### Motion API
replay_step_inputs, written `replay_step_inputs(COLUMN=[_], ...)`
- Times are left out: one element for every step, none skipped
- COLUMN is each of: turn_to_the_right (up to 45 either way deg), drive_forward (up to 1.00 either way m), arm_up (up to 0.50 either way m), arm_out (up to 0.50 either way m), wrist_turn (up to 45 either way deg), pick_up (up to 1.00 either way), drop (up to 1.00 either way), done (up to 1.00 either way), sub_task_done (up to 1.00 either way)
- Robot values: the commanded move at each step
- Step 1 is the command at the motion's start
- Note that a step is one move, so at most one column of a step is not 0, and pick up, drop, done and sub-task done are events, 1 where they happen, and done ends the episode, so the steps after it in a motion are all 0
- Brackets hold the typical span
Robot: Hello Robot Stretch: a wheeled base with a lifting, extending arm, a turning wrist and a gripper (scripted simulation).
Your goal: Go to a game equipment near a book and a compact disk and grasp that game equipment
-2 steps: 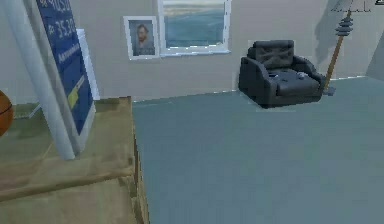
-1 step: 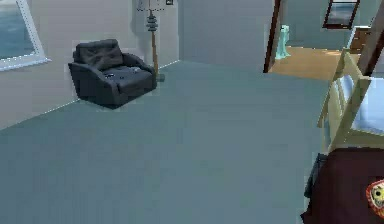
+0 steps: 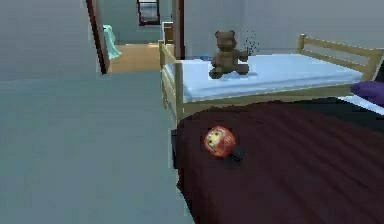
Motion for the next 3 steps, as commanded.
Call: replay_step_inputs(turn_to_the_right=[-45.0, -12.0, 0.0], drive_forward=[0.00, 0.00, 0.30], arm_up=[0.00, 0.00, 0.00], arm_out=[0.00, 0.00, 0.00], wrist_turn=[0.0, 0.0, 0.0], pick_up=[0.00, 0.00, 0.00], drop=[0.00, 0.00, 0.00], done=[0.00, 0.00, 0.00], sub_task_done=[0.00, 0.00, 0.00])
